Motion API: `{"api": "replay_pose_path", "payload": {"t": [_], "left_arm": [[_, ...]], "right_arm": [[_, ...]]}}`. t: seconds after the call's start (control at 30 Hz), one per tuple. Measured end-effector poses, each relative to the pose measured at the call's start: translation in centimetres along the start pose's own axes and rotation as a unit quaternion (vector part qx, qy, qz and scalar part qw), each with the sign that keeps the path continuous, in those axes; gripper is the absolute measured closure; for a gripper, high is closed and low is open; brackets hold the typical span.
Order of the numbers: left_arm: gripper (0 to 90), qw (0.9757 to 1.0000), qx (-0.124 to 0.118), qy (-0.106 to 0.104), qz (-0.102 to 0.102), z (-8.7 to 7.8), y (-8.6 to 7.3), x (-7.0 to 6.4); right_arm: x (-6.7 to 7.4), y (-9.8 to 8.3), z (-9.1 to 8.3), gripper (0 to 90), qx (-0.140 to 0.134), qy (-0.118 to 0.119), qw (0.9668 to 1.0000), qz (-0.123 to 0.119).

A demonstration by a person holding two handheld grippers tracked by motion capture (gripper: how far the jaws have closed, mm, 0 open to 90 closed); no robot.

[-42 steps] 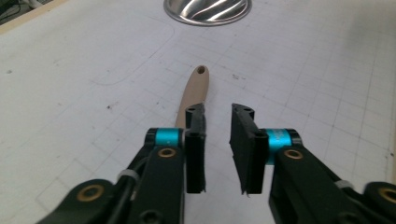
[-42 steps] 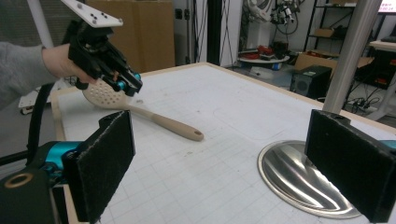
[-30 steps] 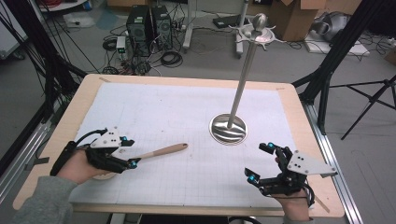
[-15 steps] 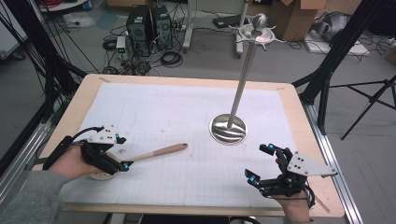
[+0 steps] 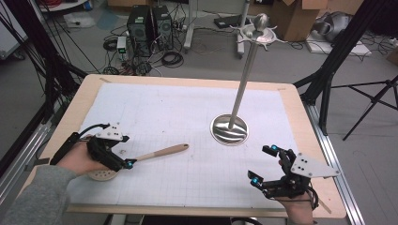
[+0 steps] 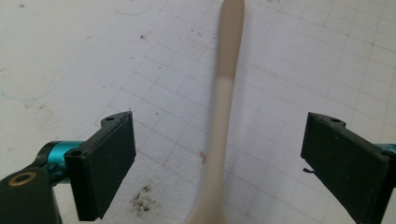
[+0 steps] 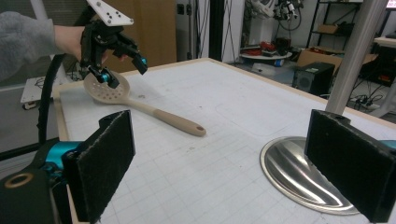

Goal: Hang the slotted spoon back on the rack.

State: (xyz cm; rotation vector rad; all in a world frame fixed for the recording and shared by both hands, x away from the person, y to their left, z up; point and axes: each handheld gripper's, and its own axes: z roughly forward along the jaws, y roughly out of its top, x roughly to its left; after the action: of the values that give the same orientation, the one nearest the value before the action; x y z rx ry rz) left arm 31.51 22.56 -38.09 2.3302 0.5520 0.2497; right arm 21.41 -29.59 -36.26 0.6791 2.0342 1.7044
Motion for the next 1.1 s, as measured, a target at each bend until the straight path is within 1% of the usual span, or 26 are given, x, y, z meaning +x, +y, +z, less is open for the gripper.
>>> {"api": "replay_pose_path", "payload": {"t": [0.07, 0.13, 0.2, 0.27, 0.37, 0.4, 0.47, 0.5, 0.57, 0.6, 0.63, 0.67, 0.73, 0.83, 0.9, 0.93, 0.97, 1.0, 1.03, 1.07, 1.1], "left_arm": [[10.7, 1.0000, -0.002, -0.004, 0.003, 0.2, 0.0, 0.0], [12.0, 0.9999, 0.003, -0.006, 0.010, 0.4, 0.0, 0.0], [13.5, 0.9997, 0.007, -0.014, 0.016, 0.7, 0.1, 0.0], [13.7, 0.9997, 0.012, -0.016, 0.016, 1.0, 0.1, 0.1], [14.4, 0.9996, 0.020, -0.017, 0.012, 1.3, 0.1, 0.4], [14.9, 0.9995, 0.025, -0.016, 0.013, 1.5, 0.0, 0.5], [17.4, 0.9992, 0.036, -0.016, 0.008, 1.8, 0.0, 0.6], [18.9, 0.9990, 0.042, -0.016, 0.008, 2.0, -0.1, 0.6], [19.4, 0.9984, 0.051, -0.024, 0.010, 2.2, -0.2, 0.7], [20.2, 0.9981, 0.055, -0.027, 0.014, 2.4, -0.2, 0.7], [21.4, 0.9980, 0.056, -0.028, 0.012, 2.6, -0.2, 0.6], [22.3, 0.9975, 0.062, -0.031, 0.014, 2.7, -0.2, 0.6], [24.8, 0.9967, 0.071, -0.033, 0.021, 3.0, -0.2, 0.6], [32.9, 0.9958, 0.080, -0.033, 0.028, 3.3, -0.3, 0.8], [36.1, 0.9952, 0.089, -0.034, 0.024, 3.4, -0.4, 0.9], [38.1, 0.9949, 0.092, -0.033, 0.026, 3.5, -0.5, 1.0], [39.4, 0.9948, 0.094, -0.030, 0.025, 3.5, -0.5, 1.1], [40.2, 0.9951, 0.092, -0.032, 0.019, 3.6, -0.6, 1.1], [42.2, 0.9941, 0.100, -0.035, 0.024, 3.5, -0.5, 1.3], [43.5, 0.9944, 0.098, -0.035, 0.019, 3.5, -0.6, 1.2], [44.0, 0.9940, 0.101, -0.038, 0.018, 3.6, -0.6, 1.3]], "right_arm": [[0.0, 0.0, 0.0, 7.4, 0.000, 0.000, 1.0000, 0.000], [0.0, 0.0, 0.0, 7.4, 0.002, 0.002, 1.0000, 0.003], [0.0, 0.0, 0.0, 7.4, 0.000, 0.001, 1.0000, 0.000], [0.0, 0.0, -0.1, 7.4, 0.001, 0.000, 1.0000, 0.002], [0.0, 0.0, -0.2, 7.4, -0.001, 0.000, 1.0000, 0.000], [0.0, 0.0, -0.3, 7.4, -0.002, -0.001, 1.0000, 0.003], [0.0, 0.0, -0.4, 7.4, -0.003, -0.002, 1.0000, 0.002], [-0.1, 0.0, -0.4, 7.4, -0.005, -0.001, 1.0000, 0.001], [-0.1, 0.0, -0.5, 7.4, -0.004, -0.002, 1.0000, 0.001], [-0.1, 0.0, -0.5, 7.4, -0.004, -0.002, 1.0000, 0.001], [-0.1, 0.0, -0.4, 7.4, -0.004, -0.002, 1.0000, 0.001], [-0.1, 0.0, -0.5, 7.4, -0.001, -0.001, 1.0000, 0.004], [-0.1, 0.0, -0.4, 7.4, -0.002, 0.001, 1.0000, 0.002], [0.0, 0.0, -0.5, 7.4, -0.003, 0.000, 1.0000, 0.001], [0.0, 0.1, -0.6, 7.5, -0.007, -0.004, 1.0000, 0.000], [-0.1, 0.1, -0.7, 7.4, -0.011, -0.004, 0.9999, -0.004], [0.0, 0.1, -0.8, 7.5, -0.011, -0.005, 0.9999, 0.000], [-0.1, 0.1, -0.8, 7.5, -0.011, -0.007, 0.9999, 0.000], [-0.1, 0.1, -0.9, 7.5, -0.013, -0.008, 0.9999, -0.002], [-0.1, 0.1, -0.9, 7.4, -0.014, -0.008, 0.9999, -0.001], [-0.2, 0.1, -1.0, 7.4, -0.013, -0.009, 0.9999, 0.000]]}}
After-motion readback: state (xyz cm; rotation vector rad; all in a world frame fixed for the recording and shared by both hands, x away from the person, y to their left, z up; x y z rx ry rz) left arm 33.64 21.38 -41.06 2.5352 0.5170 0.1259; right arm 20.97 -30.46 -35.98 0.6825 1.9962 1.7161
